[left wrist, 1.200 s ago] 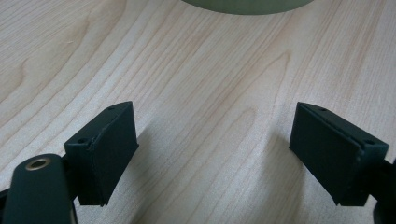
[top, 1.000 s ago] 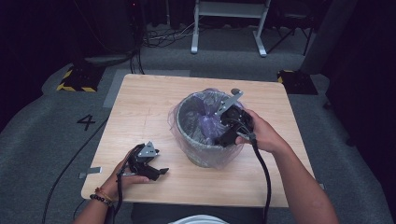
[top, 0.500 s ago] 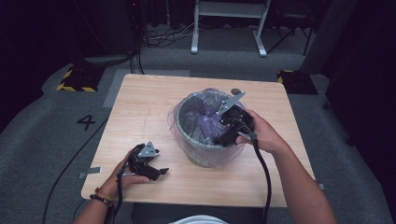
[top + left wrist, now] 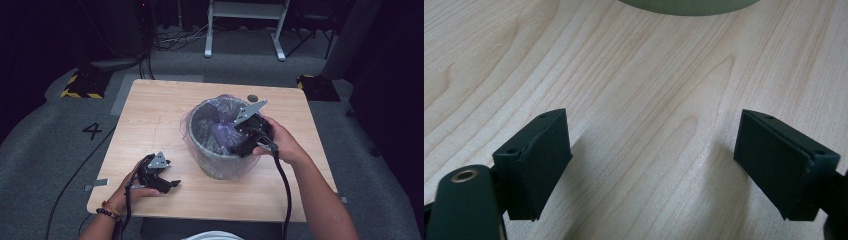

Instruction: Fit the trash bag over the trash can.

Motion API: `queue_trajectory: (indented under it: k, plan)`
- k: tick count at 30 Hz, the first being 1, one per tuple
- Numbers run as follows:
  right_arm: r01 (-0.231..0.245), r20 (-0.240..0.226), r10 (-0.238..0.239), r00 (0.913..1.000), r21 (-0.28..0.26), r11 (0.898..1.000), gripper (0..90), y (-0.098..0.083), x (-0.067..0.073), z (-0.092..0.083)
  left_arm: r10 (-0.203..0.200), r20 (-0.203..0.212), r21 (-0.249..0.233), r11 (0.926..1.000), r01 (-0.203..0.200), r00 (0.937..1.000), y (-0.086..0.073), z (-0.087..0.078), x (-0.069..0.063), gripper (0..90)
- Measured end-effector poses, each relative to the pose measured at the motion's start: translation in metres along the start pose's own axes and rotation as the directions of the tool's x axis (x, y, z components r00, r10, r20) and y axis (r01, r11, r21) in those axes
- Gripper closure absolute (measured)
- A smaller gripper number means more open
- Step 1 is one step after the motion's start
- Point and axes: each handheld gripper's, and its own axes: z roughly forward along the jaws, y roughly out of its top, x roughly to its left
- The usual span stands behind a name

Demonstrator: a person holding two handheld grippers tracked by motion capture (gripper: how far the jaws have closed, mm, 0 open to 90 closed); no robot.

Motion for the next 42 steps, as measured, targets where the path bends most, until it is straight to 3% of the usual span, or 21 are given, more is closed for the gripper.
queue_trajectory:
  k: [24, 42]
  plan:
    - [-0.008, 0.001, 0.008, 1.0000, -0.112, 0.994, 16.8, -0.008, -0.001, -0.004, -0.001, 0.000, 0.000, 1.0000, 0.001, 1.0000, 0.000, 0.000, 0.000, 14.8]
    - [0.025, 0.015, -0.022, 0.9996, -0.165, 0.986, 18.1, -0.010, 0.002, -0.013, -0.001, 0.001, 0.000, 1.0000, 0.001, 1.0000, 0.000, 0.000, 0.000, 14.8]
